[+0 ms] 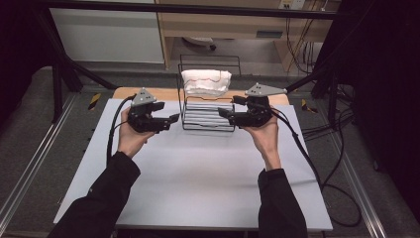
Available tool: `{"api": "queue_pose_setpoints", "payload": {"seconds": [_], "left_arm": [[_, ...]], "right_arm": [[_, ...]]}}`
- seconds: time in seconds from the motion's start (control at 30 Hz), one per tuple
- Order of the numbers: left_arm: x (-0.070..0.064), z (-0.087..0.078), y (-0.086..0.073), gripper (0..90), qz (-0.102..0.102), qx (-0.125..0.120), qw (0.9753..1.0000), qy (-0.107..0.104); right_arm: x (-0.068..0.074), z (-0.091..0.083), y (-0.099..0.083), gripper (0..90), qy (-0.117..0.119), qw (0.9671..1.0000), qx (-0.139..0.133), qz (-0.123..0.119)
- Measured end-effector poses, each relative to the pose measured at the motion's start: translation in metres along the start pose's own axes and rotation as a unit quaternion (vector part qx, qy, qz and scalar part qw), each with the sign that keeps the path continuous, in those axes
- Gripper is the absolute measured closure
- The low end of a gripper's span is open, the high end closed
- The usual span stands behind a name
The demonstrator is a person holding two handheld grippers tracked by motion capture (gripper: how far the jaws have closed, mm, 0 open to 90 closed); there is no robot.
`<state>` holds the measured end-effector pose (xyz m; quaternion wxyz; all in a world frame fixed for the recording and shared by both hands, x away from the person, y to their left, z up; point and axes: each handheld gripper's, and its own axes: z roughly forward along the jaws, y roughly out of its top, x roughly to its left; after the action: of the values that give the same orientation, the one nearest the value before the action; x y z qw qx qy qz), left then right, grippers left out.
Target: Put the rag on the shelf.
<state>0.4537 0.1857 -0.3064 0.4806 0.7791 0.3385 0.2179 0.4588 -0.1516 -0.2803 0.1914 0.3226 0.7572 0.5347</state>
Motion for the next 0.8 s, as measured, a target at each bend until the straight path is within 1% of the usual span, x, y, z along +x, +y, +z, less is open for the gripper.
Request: {"api": "queue_pose_setpoints", "payload": {"seconds": [0.1, 0.17, 0.2, 0.3, 0.37, 0.47, 0.67, 0.77, 0.8], "left_arm": [[0.002, -0.005, -0.015, 20.5, -0.007, 0.003, 1.0, -0.005], [0.002, -0.008, -0.022, 16.4, -0.006, 0.008, 1.0, -0.002], [0.002, -0.009, -0.025, 15.2, -0.006, 0.009, 0.9999, -0.003], [0.002, -0.015, -0.034, 11.4, -0.004, 0.012, 0.9999, -0.003], [0.001, -0.02, -0.039, 10.9, -0.004, 0.013, 0.9999, -0.006], [0.0, -0.026, -0.048, 9.6, -0.005, 0.014, 0.9999, -0.006], [0.0, -0.038, -0.07, 9.3, -0.003, 0.019, 0.9998, -0.003], [0.0, -0.043, -0.081, 9.3, -0.007, 0.022, 0.9997, -0.004], [0.0, -0.045, -0.085, 9.3, -0.009, 0.022, 0.9997, -0.003]], "right_arm": [[0.0, -0.003, -0.008, 16.5, 0.004, 1.0, 0.002, 0.005], [0.0, -0.005, -0.014, 12.5, 0.005, 1.0, 0.006, 0.003], [0.0, -0.006, -0.018, 11.0, 0.003, 0.9999, 0.013, 0.001], [0.0, -0.008, -0.027, 7.2, 0.008, 0.9998, 0.018, 0.006], [0.001, -0.01, -0.035, 5.5, 0.013, 0.9996, 0.021, 0.01], [0.001, -0.014, -0.047, 2.6, 0.015, 0.9994, 0.027, 0.016], [-0.002, -0.026, -0.071, 0.5, 0.022, 0.999, 0.027, 0.027], [-0.003, -0.032, -0.082, 0.3, 0.025, 0.9987, 0.034, 0.028], [-0.003, -0.034, -0.086, 0.3, 0.027, 0.9987, 0.033, 0.029]]}}
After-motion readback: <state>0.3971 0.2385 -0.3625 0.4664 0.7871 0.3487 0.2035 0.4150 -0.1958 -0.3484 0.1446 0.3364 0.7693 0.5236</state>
